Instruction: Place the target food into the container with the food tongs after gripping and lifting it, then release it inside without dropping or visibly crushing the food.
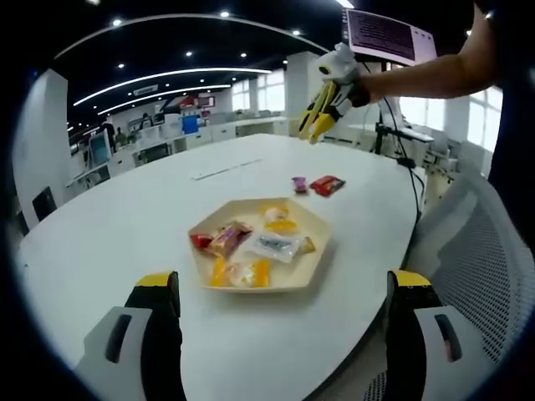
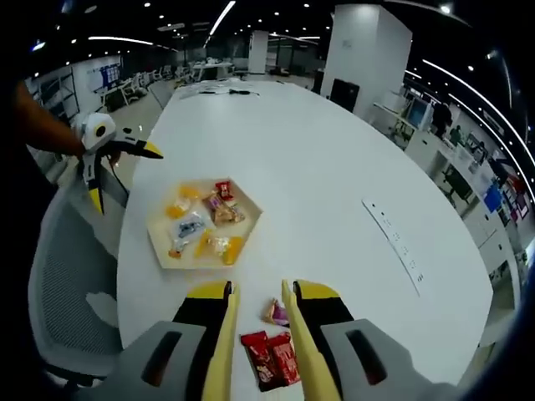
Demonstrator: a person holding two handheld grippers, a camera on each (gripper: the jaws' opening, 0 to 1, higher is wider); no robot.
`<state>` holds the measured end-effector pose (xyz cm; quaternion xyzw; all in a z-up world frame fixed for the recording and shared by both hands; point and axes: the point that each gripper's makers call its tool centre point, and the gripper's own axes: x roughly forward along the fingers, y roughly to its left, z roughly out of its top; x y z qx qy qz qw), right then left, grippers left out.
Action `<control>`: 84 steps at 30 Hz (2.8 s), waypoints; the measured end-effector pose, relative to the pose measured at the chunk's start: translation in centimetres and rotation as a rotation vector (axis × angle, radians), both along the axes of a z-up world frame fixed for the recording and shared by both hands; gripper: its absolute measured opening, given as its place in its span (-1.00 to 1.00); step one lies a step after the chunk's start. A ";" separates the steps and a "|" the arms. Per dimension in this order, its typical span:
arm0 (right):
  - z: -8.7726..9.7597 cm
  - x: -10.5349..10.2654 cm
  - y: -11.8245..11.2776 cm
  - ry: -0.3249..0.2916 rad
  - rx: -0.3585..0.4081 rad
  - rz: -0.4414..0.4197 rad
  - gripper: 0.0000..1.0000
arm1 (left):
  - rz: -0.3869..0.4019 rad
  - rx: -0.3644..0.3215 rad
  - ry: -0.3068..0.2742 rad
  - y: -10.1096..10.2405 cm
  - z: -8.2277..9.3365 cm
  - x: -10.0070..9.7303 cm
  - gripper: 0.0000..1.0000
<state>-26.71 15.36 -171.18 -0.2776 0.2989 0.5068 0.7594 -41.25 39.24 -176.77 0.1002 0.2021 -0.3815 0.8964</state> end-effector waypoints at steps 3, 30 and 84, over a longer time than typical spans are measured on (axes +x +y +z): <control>-0.3 0.2 -0.7 -0.006 -0.015 -0.003 -0.43 | 0.002 0.001 0.000 0.0 0.0 0.0 0.98; -4.9 2.7 -3.2 0.016 -0.122 0.102 -0.45 | 0.030 0.018 0.024 0.5 -0.5 0.1 0.97; -12.5 4.1 -1.6 0.089 -0.250 0.253 -0.46 | 0.056 0.054 0.077 1.0 -1.8 0.3 0.94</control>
